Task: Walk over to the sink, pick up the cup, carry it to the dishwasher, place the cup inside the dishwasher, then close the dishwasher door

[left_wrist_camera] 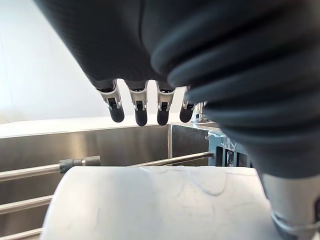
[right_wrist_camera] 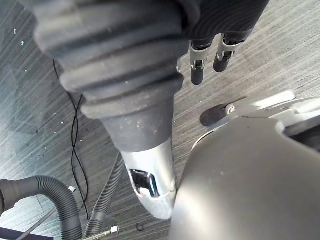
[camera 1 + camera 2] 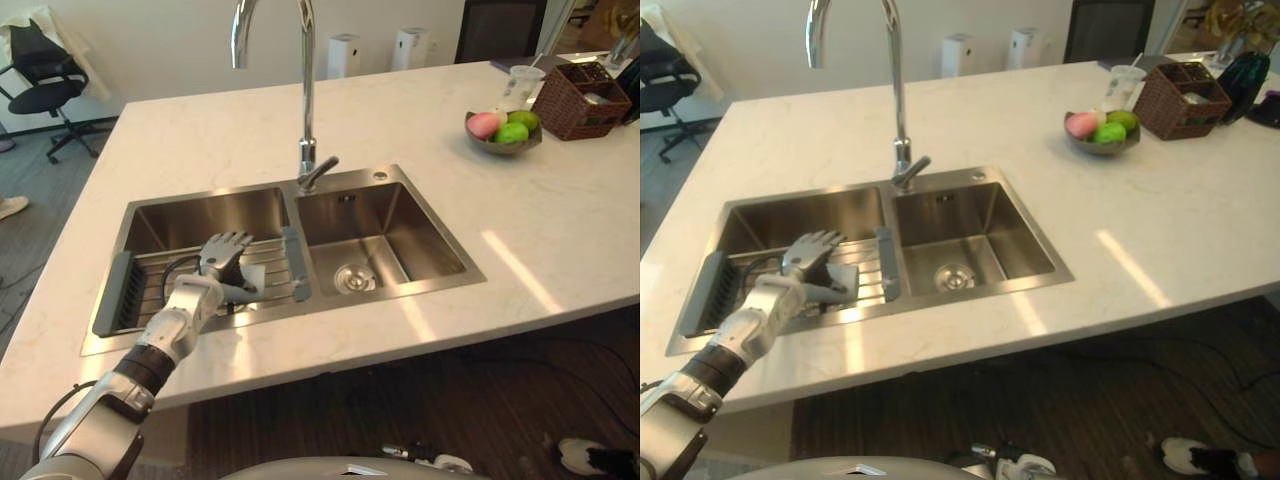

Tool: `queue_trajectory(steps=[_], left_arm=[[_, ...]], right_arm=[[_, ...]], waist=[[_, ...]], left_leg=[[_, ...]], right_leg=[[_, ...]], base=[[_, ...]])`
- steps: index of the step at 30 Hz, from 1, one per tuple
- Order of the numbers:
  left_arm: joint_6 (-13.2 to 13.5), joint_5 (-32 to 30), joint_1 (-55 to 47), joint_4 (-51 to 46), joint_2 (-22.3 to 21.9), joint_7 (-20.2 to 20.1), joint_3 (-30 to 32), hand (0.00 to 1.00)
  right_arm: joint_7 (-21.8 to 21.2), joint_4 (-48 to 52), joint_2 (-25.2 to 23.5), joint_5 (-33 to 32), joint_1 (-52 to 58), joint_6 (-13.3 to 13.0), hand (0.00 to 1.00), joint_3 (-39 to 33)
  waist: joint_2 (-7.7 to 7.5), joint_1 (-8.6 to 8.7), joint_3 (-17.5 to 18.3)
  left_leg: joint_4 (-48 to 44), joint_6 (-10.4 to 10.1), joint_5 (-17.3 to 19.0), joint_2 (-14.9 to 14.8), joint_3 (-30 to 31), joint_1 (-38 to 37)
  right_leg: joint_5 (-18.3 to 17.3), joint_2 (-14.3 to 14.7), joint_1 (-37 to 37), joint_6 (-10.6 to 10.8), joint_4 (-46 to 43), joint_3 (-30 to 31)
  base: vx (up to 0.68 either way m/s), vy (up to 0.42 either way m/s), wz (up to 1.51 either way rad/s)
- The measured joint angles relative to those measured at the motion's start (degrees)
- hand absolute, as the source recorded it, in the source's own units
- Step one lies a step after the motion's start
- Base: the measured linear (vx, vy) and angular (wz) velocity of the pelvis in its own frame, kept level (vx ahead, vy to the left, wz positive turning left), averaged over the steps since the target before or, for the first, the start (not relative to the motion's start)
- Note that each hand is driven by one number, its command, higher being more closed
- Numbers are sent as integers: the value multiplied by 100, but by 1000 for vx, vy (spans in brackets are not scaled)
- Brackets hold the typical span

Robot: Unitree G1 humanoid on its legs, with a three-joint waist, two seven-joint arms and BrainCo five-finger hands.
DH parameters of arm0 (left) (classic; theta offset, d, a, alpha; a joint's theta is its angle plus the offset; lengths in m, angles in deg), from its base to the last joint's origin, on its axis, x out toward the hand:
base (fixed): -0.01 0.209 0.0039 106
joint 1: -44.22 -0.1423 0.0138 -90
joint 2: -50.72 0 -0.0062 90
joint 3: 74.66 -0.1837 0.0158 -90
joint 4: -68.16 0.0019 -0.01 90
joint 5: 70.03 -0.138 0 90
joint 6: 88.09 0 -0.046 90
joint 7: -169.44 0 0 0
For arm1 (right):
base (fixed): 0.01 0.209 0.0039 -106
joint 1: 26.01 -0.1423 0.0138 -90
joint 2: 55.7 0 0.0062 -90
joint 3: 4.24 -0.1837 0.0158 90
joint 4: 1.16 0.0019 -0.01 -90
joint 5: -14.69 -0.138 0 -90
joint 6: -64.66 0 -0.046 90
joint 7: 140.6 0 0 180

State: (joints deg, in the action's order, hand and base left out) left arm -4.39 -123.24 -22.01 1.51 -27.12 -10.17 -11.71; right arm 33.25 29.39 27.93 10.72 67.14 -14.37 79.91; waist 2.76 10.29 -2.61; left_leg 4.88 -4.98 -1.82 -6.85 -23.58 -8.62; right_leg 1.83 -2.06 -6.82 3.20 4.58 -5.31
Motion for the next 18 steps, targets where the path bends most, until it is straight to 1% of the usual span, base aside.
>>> queue_trajectory(steps=[2,5,8,10,13,18], left_arm=[[60,-187,0,-12,70,-79,1,0],[145,-219,0,-16,134,-104,1,0],[158,-230,-1,-18,175,-181,3,0],[192,-406,-2,-18,176,-190,6,0],[193,-504,-15,-17,176,-184,6,0],[201,-751,-52,-4,175,-168,5,0]], right_arm=[[0,1,2,0,1,0,0,0],[0,0,3,0,5,0,0,1],[0,0,4,6,12,1,0,1],[0,0,4,45,14,0,0,1],[0,1,6,168,11,1,0,3],[0,1,-6,177,4,2,0,14]], waist=[[0,-13,0],[0,-41,0],[-1,-57,0],[-3,-82,1],[-15,-91,5],[-56,-90,13]], left_leg=[[0,0,0,2,5,0],[0,0,0,2,7,0],[1,1,-1,3,10,0],[1,1,-1,7,14,1],[2,1,-1,9,18,1],[2,1,-1,14,21,-1]], right_leg=[[-1,-2,-3,1,0,-5],[-2,-3,-4,2,0,-7],[-3,-5,-4,3,0,-11],[-6,-8,-6,7,0,-16],[-8,-10,-8,10,0,-19],[-9,-12,-12,12,0,-21]], base=[[0,0,0],[0,0,0],[0,0,0],[0,0,0],[0,0,0],[0,0,0]])
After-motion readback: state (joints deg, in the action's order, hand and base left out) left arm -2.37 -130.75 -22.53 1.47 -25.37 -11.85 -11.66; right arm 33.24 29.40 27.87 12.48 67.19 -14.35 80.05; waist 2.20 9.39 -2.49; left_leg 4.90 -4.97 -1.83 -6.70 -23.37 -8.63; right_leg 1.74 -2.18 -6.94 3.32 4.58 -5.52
